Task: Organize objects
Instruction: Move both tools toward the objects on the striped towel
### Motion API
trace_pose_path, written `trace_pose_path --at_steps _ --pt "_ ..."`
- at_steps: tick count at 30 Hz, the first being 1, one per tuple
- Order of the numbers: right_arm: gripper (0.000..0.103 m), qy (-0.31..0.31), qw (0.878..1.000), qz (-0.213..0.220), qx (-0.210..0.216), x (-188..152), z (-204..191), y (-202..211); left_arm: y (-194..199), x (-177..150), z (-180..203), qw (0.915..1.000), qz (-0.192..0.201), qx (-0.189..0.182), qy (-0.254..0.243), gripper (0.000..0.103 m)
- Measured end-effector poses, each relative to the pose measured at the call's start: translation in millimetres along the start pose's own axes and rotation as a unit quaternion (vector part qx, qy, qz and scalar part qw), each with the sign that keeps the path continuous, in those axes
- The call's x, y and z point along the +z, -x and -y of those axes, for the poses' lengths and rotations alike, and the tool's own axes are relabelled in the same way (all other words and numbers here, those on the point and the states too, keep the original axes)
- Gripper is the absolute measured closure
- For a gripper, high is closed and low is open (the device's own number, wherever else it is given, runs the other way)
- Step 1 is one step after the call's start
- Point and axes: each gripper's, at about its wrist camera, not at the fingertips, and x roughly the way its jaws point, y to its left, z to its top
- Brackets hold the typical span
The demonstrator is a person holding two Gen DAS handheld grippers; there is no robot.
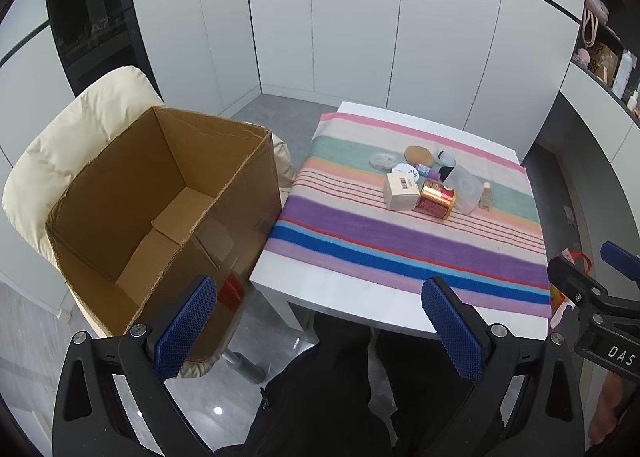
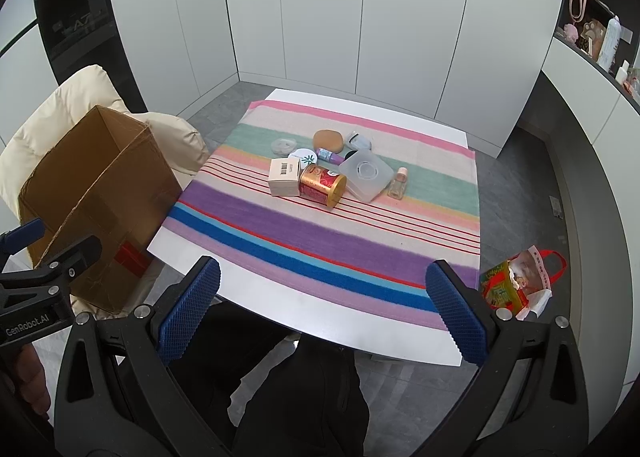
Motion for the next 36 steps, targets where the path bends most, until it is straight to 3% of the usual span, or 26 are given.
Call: trace_pose_path --at_steps 16,36 --pt "0.000 -0.009 1.000 0.003 -0.005 -1 8 1 -3 1 11 0.9999 -0.001 -0.008 -0.007 0.000" --pt "0.000 -0.069 0.998 0.004 -0.010 5 73 -3 -36 21 63 0.9994 -0.016 -0.021 -0.024 0.000"
